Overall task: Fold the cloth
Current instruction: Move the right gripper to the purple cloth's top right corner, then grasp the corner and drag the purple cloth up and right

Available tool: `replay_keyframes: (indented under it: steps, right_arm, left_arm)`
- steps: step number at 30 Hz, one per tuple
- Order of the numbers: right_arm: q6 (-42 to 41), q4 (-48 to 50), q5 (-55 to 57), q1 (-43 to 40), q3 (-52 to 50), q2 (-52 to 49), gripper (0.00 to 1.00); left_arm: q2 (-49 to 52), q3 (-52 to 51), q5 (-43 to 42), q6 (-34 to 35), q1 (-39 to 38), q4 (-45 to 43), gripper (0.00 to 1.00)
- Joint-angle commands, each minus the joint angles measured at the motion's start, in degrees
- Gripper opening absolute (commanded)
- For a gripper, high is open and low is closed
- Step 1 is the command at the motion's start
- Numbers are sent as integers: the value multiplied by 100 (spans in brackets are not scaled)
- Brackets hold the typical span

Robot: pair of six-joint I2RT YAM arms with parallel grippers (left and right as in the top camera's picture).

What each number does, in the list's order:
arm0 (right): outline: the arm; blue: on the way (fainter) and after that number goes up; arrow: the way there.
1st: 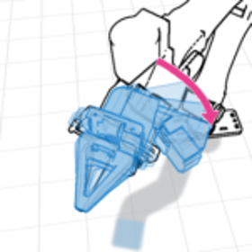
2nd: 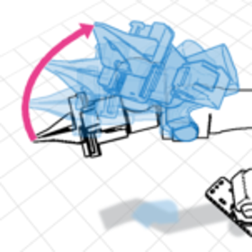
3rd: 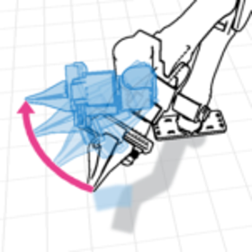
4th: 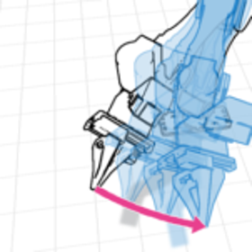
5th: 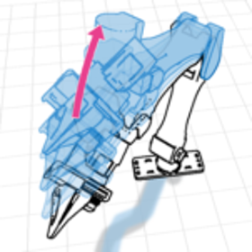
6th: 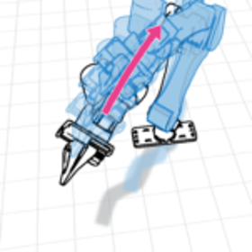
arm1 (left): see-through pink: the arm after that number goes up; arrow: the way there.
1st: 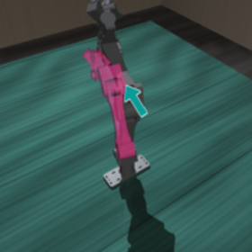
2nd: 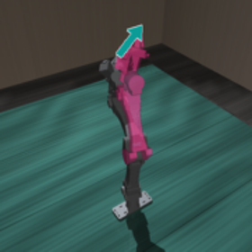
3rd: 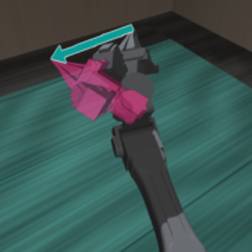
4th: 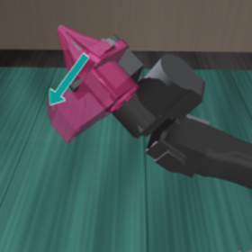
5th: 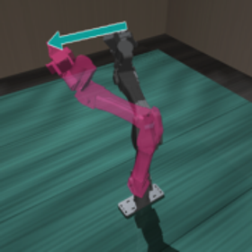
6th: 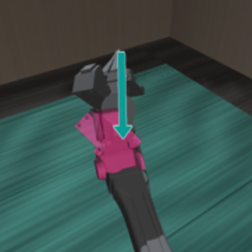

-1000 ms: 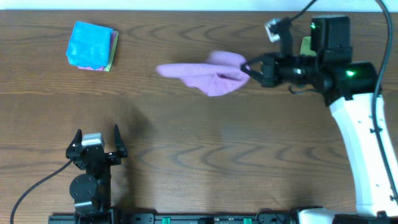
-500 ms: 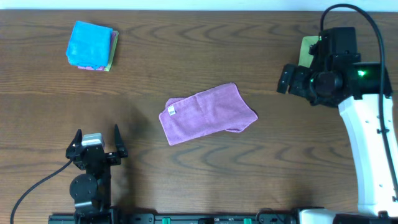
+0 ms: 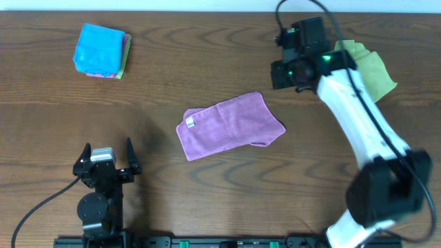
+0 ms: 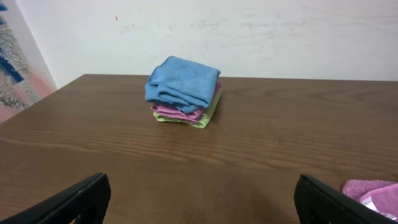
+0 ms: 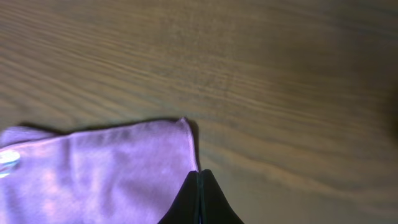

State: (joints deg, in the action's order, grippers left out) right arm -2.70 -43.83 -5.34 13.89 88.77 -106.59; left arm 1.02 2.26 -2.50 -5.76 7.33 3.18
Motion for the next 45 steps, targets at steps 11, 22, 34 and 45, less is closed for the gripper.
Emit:
replay_keyframes:
  steps: [11, 22, 34, 45]
  right_arm:
    - [708, 238, -588, 407, -2, -1123, 2]
    - [1060, 485, -170, 632, -2, -1193, 33]
    - [1567, 581, -149, 595, -2, -1530, 44]
    - [1784, 546, -129, 557, -2, -1637, 56]
  left_arm:
    - [-15, -201, 142, 63, -24, 118, 95]
    - [-15, -201, 142, 63, -24, 118, 95]
    - [-15, -201, 142, 63, -24, 120, 96]
    - [-15, -201, 142, 63, -24, 118, 95]
